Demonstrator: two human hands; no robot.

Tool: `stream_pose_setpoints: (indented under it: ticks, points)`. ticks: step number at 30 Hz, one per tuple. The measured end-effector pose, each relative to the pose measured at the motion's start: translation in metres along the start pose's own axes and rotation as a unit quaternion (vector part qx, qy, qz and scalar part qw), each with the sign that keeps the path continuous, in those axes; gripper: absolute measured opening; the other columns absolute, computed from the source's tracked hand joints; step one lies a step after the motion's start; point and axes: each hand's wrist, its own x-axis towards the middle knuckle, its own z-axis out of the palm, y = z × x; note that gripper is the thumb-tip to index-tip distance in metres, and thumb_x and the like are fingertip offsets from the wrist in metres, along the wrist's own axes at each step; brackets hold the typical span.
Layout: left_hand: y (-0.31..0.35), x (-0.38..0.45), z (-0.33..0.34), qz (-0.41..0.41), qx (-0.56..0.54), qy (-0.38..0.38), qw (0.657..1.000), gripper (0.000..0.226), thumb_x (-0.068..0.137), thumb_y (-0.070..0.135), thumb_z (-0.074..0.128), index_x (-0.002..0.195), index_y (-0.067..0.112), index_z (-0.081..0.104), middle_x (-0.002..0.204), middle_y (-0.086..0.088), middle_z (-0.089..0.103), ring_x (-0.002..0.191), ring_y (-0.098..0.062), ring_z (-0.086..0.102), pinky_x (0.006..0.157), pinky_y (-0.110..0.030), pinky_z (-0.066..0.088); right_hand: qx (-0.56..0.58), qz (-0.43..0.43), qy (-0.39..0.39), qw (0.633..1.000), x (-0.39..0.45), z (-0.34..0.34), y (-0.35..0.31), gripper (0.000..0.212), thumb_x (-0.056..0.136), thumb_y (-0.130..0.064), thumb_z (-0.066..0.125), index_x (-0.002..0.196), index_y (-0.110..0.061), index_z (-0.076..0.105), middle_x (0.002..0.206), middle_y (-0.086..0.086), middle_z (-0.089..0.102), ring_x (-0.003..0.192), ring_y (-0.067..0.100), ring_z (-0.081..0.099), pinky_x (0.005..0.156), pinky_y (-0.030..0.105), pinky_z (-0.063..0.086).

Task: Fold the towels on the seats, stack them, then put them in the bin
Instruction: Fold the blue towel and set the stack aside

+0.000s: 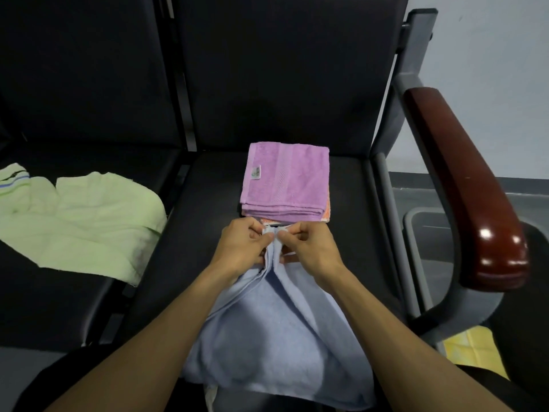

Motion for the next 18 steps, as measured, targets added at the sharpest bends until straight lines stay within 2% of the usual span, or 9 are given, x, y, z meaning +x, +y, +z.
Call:
stream_pose_setpoints:
  ticks: [3,6,10,14,16,17,18]
  points:
    - [0.0007,-0.0016,0.0017,0.002,-0.007,-0.007,1.000,0.011,0.091,0.013,0.072,0.089,0.006,0.065,0.084,-0.022,0.069,0.067,-0.020,0.066,0.060,-0.037,0.061,-0.004,0.000,-0.005,1.000,-0.0014,-0.0012,-0.0016,0.017,0.093,-0.013,0.070,0.076,-0.011,0.071,0.076,0.006,0.074,0.070,0.021,0.073,0.067,0.035,0.063]
    - [0.0017,-0.0041,0.0029,0.005,0.002,-0.012,1.000,0.013,0.092,0.013,0.072,0.090,0.004,0.063,0.080,-0.019,0.065,0.067,-0.021,0.064,0.065,-0.043,0.063,-0.018,0.003,-0.008,1.000,-0.0028,-0.0027,-0.0027,0.015,0.093,-0.013,0.070,0.080,-0.007,0.075,0.078,0.007,0.075,0.071,0.021,0.074,0.066,0.033,0.063]
    - [0.0011,-0.0040,0.0024,0.008,0.001,-0.018,1.000,0.014,0.091,0.014,0.073,0.090,0.005,0.063,0.087,-0.025,0.070,0.081,-0.039,0.072,0.069,-0.053,0.062,-0.030,0.014,-0.022,0.999,-0.0038,-0.0042,-0.0045,0.014,0.093,-0.013,0.070,0.083,-0.004,0.075,0.078,0.006,0.076,0.071,0.020,0.074,0.069,0.036,0.063]
    - [-0.0012,-0.0035,0.0031,0.020,0.018,-0.038,0.999,0.016,0.089,0.015,0.076,0.088,0.008,0.062,0.081,-0.021,0.070,0.075,-0.033,0.073,0.070,-0.054,0.061,-0.031,0.015,-0.036,0.999,-0.0039,-0.0050,-0.0045,0.019,0.094,-0.011,0.068,0.079,-0.002,0.075,0.077,0.009,0.075,0.072,0.023,0.074,0.070,0.040,0.064]
    - [-0.0021,-0.0042,0.0027,0.027,0.038,-0.058,0.997,0.022,0.081,0.017,0.080,0.086,0.011,0.060,0.076,-0.016,0.068,0.067,-0.024,0.067,0.069,-0.049,0.062,-0.038,0.018,-0.052,0.998,-0.0030,-0.0054,-0.0033,0.026,0.094,-0.008,0.065,0.070,-0.006,0.074,0.073,0.009,0.074,0.072,0.023,0.074,0.073,0.042,0.063]
    - [-0.0022,-0.0049,0.0023,0.032,0.068,-0.065,0.995,0.027,0.077,0.020,0.082,0.086,0.012,0.058,0.073,-0.011,0.066,0.063,-0.018,0.062,0.065,-0.040,0.060,-0.040,0.024,-0.069,0.996,-0.0026,-0.0055,-0.0034,0.032,0.094,-0.005,0.063,0.064,-0.010,0.073,0.070,0.006,0.073,0.072,0.022,0.073,0.074,0.042,0.063]
    - [-0.0023,-0.0059,0.0023,0.043,0.109,-0.064,0.991,0.032,0.075,0.024,0.083,0.085,0.012,0.055,0.069,-0.005,0.062,0.060,-0.013,0.055,0.057,-0.029,0.052,-0.047,0.033,-0.091,0.994,-0.0026,-0.0062,-0.0039,0.035,0.093,-0.001,0.059,0.063,-0.013,0.073,0.070,0.003,0.073,0.073,0.020,0.073,0.075,0.040,0.063]
